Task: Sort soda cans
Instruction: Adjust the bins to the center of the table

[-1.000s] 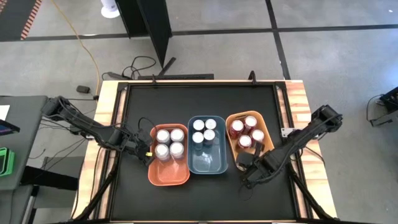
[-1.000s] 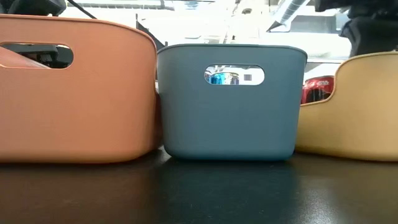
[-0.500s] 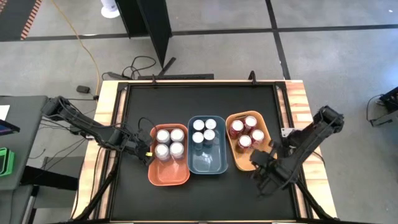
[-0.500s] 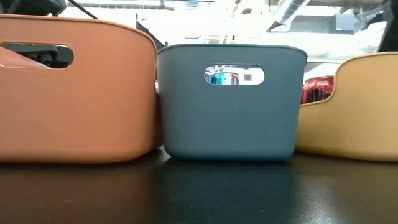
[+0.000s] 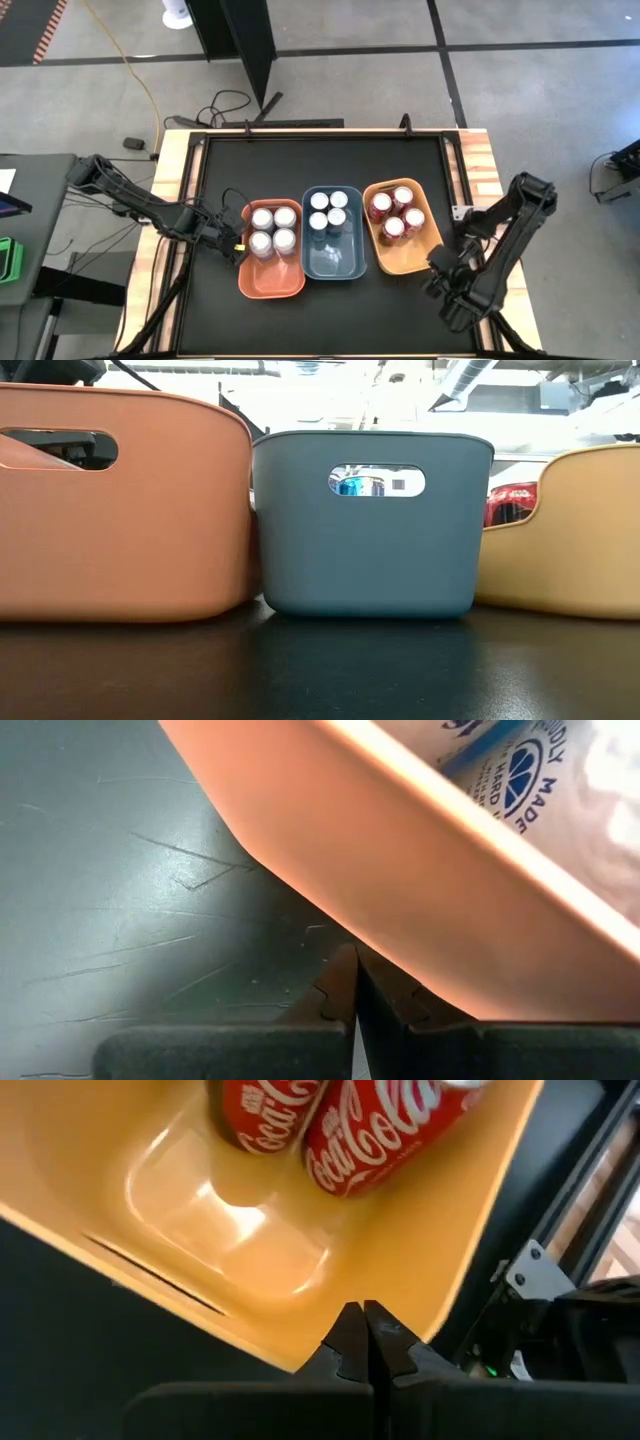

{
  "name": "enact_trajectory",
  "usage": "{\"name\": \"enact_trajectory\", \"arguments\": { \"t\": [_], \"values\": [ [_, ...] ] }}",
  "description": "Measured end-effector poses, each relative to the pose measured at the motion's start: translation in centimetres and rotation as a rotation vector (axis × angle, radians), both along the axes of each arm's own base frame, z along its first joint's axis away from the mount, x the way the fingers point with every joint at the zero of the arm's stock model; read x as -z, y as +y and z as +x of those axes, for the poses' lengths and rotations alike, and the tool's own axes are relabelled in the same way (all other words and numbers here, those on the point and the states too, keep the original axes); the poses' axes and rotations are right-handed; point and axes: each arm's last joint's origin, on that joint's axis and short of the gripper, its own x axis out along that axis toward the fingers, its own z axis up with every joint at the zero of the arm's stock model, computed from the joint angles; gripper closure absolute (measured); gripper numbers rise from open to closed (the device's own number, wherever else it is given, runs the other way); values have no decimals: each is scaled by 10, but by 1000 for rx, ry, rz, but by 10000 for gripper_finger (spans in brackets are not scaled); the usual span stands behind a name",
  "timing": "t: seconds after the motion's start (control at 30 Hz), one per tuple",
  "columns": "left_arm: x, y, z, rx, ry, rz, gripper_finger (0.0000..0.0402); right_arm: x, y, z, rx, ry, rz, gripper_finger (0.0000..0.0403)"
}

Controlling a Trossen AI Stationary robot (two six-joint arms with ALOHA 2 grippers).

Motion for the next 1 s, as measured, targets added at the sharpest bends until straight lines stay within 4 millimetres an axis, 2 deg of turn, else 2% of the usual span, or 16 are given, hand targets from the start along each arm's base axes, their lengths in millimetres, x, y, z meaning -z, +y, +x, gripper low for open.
{"name": "enact_trajectory", "arguments": {
  "t": [0.23, 0.43, 0.57, 0.8, 1.0],
  "values": [
    [0, 0, 0, 3, 0, 3, 401, 5, 3, -11, 28, -4, 0, 403],
    [0, 0, 0, 0, -2, 7, 401, 7, 4, -10, 25, -20, 12, 403],
    [0, 0, 0, -1, -2, 7, 401, 0, 6, -7, -8, -79, -5, 403],
    [0, 0, 0, -4, -2, 6, 401, -1, 7, -9, -56, -12, 0, 403],
    [0, 0, 0, -5, -2, 5, 401, -1, 10, -17, -166, 77, -3, 403]
  ]
}}
